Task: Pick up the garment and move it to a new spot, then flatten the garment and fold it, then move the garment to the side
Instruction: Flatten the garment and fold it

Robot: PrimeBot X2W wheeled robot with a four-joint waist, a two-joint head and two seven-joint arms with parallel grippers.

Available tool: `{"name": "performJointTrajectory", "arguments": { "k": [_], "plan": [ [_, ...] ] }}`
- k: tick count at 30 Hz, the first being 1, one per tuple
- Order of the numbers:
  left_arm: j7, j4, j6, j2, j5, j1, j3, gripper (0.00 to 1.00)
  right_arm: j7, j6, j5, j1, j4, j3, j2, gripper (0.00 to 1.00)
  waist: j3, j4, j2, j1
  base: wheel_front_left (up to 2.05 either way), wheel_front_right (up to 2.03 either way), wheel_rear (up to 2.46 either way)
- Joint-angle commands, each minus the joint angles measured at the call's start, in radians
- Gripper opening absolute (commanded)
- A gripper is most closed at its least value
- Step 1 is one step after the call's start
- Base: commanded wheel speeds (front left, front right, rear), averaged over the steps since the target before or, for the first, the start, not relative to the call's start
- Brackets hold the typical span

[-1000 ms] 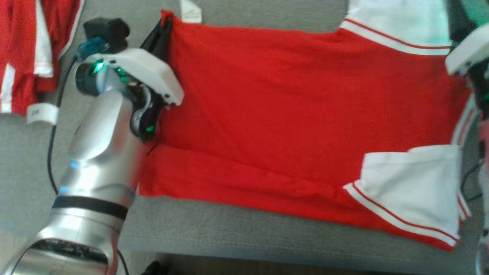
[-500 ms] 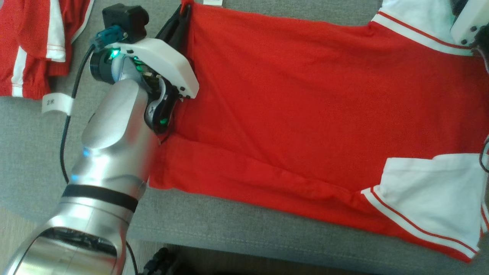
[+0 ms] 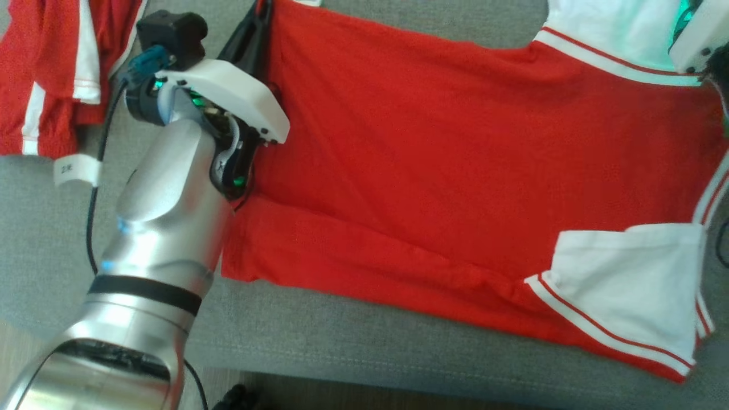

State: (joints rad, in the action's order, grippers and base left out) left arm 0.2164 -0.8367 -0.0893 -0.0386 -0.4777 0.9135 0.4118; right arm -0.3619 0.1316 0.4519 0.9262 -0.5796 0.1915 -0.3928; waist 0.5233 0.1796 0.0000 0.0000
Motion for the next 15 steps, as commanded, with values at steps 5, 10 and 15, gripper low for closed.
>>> {"name": "performJointTrajectory", "arguments": {
  "k": [5, 10, 15],
  "plan": [
    [0.024, 0.074, -0.002, -0.076, -0.006, -0.017, -0.034, 0.00, 0.039, -0.001, 0.012, -0.086, 0.160, -0.008, -0.011, 0.00, -0.051, -0.028, 0.0000, 0.0000, 0.00, 0.00, 0.00],
    [0.013, 0.134, 0.005, -0.106, -0.019, -0.083, -0.040, 0.00, 0.033, -0.001, 0.007, -0.187, 0.305, -0.047, -0.002, 0.00, -0.075, -0.049, 0.0000, 0.0000, 0.00, 0.00, 0.00],
    [-0.012, 0.215, 0.024, -0.141, -0.030, -0.130, -0.052, 0.00, 0.004, -0.001, -0.007, -0.280, 0.444, -0.098, 0.026, 0.00, -0.086, -0.066, 0.0000, 0.0000, 0.00, 0.00, 0.00]
  ]
}}
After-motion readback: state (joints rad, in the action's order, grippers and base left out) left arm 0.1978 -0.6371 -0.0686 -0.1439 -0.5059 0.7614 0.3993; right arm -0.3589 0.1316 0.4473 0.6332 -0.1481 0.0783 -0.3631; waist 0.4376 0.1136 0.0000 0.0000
